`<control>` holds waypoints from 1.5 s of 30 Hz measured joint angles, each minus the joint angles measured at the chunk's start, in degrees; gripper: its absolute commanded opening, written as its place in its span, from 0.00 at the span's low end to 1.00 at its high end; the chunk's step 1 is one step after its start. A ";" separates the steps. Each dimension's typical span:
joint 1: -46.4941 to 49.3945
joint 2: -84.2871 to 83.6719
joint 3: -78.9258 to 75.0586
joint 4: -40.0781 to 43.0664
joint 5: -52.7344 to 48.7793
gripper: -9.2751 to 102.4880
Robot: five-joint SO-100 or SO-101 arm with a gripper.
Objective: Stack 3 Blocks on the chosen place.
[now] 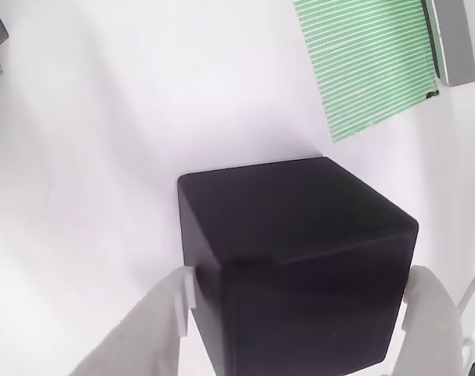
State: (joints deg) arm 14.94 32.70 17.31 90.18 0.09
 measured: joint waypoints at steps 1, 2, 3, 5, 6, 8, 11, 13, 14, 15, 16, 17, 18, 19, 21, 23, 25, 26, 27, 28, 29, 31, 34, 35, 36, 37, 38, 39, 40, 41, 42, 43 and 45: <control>0.00 0.09 -0.09 0.00 0.00 0.32; 0.00 0.18 -0.09 0.00 0.00 0.32; 0.00 0.18 0.00 0.00 0.00 0.31; 0.00 0.26 0.09 0.00 0.00 0.29; 0.00 0.26 0.09 0.00 0.00 0.29; 0.00 0.44 0.09 -0.09 0.00 0.27; 0.09 0.70 0.00 -0.18 0.00 0.24; 0.18 0.79 0.18 -0.44 0.00 0.21; 0.18 0.97 0.26 -0.44 0.00 0.20; 0.18 0.97 0.26 -0.62 0.00 0.19; 0.18 1.49 0.26 -0.70 0.00 0.19; 0.44 1.58 0.44 -0.79 0.09 0.19; 0.70 1.93 0.53 -0.79 0.09 0.19; 0.97 2.37 0.79 -0.79 0.09 0.19; 1.23 3.16 1.58 -0.79 0.09 0.19; 1.32 3.69 2.11 -0.79 0.09 0.19; 1.41 3.96 2.64 -0.79 0.09 0.22; 1.41 4.04 2.64 -0.79 0.00 0.26; 1.41 4.31 2.99 -0.79 0.00 0.29; 1.41 4.39 3.08 -0.79 0.00 0.30; 1.58 4.39 3.16 -0.79 0.00 0.30; 2.11 4.48 3.34 -0.70 0.00 0.30; 3.34 5.45 3.34 -0.26 0.00 0.31; 3.78 6.24 3.34 -0.26 0.00 0.31; 4.13 6.86 2.90 -0.09 0.00 0.32; 4.39 7.47 2.37 -0.09 0.00 0.33; 4.66 8.09 1.85 -0.09 -0.44 0.33; 4.92 8.53 0.97 -0.09 -1.05 0.34; 5.10 8.79 0.26 -0.09 -1.58 0.35; 5.19 8.88 -0.53 -0.09 -2.37 0.35; 5.19 8.88 -1.23 -0.09 -3.69 0.35; 5.19 8.88 -1.67 -0.09 -5.27 0.35; 4.48 8.88 -1.93 -0.18 -8.70 0.36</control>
State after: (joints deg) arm 19.42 41.57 15.38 90.00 -8.61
